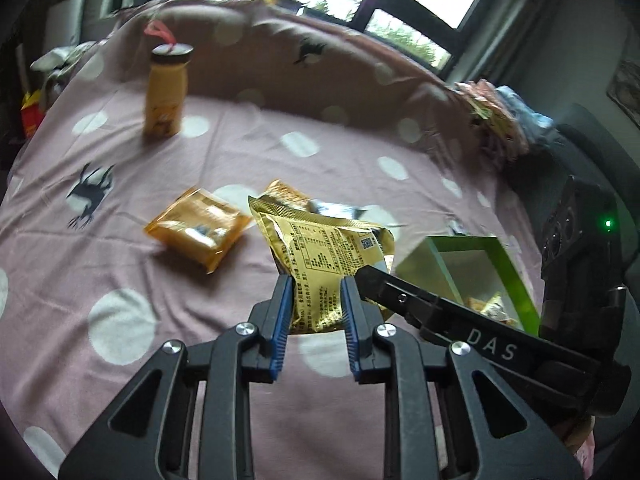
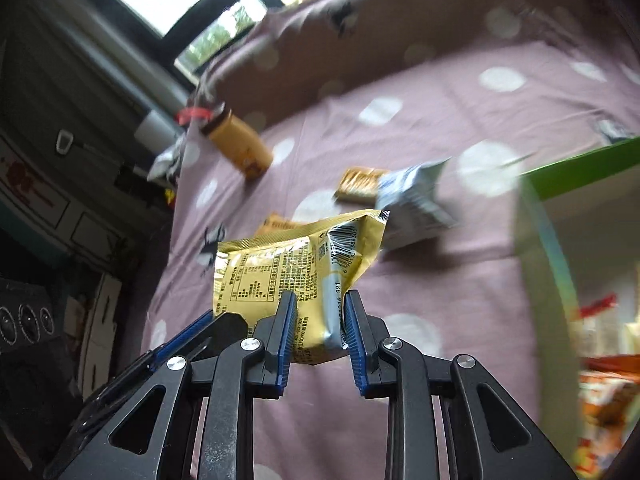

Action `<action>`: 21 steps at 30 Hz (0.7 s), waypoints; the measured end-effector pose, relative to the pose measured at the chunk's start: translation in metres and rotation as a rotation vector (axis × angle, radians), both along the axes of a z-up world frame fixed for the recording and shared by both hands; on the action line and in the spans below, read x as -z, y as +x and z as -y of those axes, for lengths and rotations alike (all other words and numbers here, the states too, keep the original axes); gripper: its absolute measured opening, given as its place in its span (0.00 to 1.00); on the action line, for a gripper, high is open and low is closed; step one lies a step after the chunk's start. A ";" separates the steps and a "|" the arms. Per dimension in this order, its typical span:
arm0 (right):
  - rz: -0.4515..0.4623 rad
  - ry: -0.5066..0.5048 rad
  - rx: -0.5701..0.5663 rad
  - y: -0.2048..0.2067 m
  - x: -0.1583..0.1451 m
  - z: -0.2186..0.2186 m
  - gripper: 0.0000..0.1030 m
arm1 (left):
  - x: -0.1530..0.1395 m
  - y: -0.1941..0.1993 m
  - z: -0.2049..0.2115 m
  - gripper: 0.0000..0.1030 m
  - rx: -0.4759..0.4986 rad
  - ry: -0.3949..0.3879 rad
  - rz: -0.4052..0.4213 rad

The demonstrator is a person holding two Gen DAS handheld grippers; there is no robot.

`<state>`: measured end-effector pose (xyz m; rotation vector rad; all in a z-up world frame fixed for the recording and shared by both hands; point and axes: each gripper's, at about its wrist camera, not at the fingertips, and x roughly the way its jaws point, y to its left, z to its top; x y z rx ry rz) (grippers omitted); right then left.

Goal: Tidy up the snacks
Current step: 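Carry the gold-and-yellow wrapper with the right tool over the box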

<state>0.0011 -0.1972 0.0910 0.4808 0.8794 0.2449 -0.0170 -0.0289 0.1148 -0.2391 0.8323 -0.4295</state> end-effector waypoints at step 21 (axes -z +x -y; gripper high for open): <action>0.102 -0.034 0.454 -0.076 -0.038 0.128 0.27 | -0.008 -0.013 0.143 0.23 0.307 -0.032 0.081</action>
